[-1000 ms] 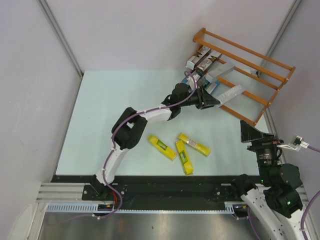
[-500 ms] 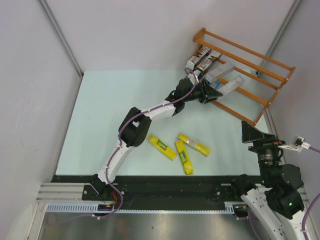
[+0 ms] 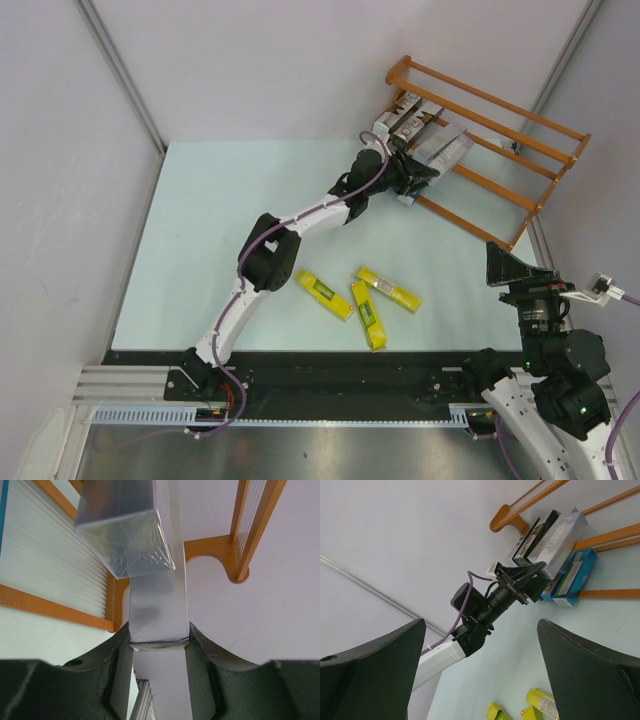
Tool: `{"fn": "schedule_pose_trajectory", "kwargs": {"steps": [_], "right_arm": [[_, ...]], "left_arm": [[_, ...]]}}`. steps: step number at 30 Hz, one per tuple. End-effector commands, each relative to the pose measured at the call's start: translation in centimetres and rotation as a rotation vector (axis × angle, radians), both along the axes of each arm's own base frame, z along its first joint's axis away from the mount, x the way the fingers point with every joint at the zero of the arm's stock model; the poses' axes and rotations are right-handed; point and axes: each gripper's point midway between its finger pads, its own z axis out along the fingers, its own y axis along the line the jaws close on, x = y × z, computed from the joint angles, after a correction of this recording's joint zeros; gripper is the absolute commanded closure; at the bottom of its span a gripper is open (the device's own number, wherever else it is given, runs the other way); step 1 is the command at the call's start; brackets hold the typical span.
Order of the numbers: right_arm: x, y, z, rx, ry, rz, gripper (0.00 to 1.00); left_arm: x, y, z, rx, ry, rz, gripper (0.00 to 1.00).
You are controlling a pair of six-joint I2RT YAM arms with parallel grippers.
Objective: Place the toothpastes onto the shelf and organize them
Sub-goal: Place the toothpaste on the shelf.
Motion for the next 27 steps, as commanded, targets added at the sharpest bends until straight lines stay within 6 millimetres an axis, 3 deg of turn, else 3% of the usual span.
{"fn": "schedule_pose_trajectory", "kwargs": {"steps": [1, 16, 27], "right_arm": [[-0.9, -1.0, 1.4, 0.006, -0.033, -0.027, 0.01], [-1.0, -1.3, 1.4, 0.003, -0.028, -0.038, 0.0], [-1.1, -1.3, 1.4, 0.005, -0.026, -0.039, 0.0]], "left_arm": [[1.6, 0.2, 3.7, -0.06, -0.016, 0.078, 0.75], [3.3, -0.1, 3.4, -0.096, 0.049, 0.188, 0.72], [4.3, -0.3, 2.6, -0.084, 0.078, 0.268, 0.62]]}}
